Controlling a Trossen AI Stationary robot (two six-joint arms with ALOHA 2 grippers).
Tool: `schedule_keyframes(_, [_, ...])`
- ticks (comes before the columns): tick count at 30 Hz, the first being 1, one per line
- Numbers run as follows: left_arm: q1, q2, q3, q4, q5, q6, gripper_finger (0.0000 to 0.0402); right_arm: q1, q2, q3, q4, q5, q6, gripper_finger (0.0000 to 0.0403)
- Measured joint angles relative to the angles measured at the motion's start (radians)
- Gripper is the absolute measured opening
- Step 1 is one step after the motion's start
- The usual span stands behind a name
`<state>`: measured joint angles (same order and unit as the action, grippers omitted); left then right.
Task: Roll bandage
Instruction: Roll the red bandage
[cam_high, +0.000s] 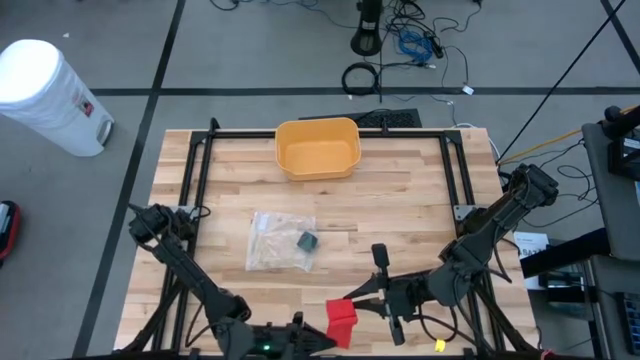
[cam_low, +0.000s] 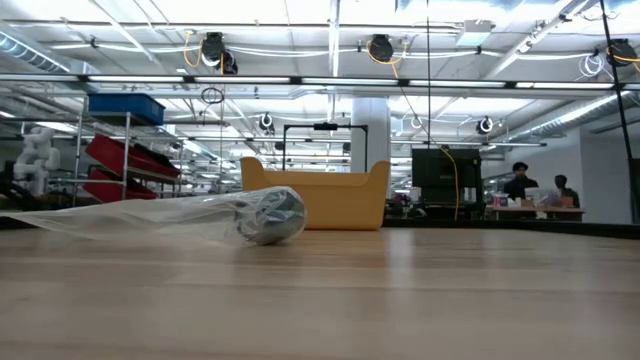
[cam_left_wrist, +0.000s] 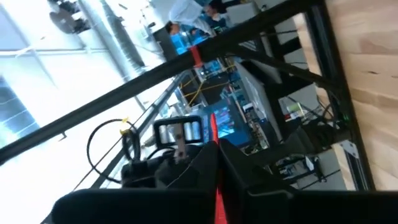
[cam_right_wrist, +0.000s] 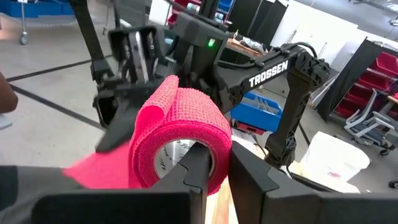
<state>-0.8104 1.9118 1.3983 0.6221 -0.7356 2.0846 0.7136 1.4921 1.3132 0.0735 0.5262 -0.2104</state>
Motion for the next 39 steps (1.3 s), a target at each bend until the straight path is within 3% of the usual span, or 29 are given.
schedule_keyframes(7, [-0.006,0.000,0.000,0.239,0.014,-0.008,0.0003,-0.009,0.000,0.000,-0.081,0.000,0.033,0.0041])
schedule_keyframes(11, [-0.006,0.000,0.007,0.389,0.119,-0.008,0.0002,-0.012,0.000,0.000,-0.112,0.000,0.070,0.0041])
schedule_keyframes(22, [0.027,0.000,0.127,0.427,0.096,0.046,0.0001,-0.014,0.000,0.000,-0.171,-0.003,0.113,0.0041])
schedule_keyframes(30, [0.074,0.000,0.134,0.559,-0.108,0.164,0.0000,0.019,0.000,0.000,-0.151,-0.006,0.097,0.0041])
schedule_keyframes(39, [0.106,0.000,0.134,0.602,-0.223,0.207,0.0000,0.046,0.000,0.000,-0.123,-0.008,0.090,0.0041])
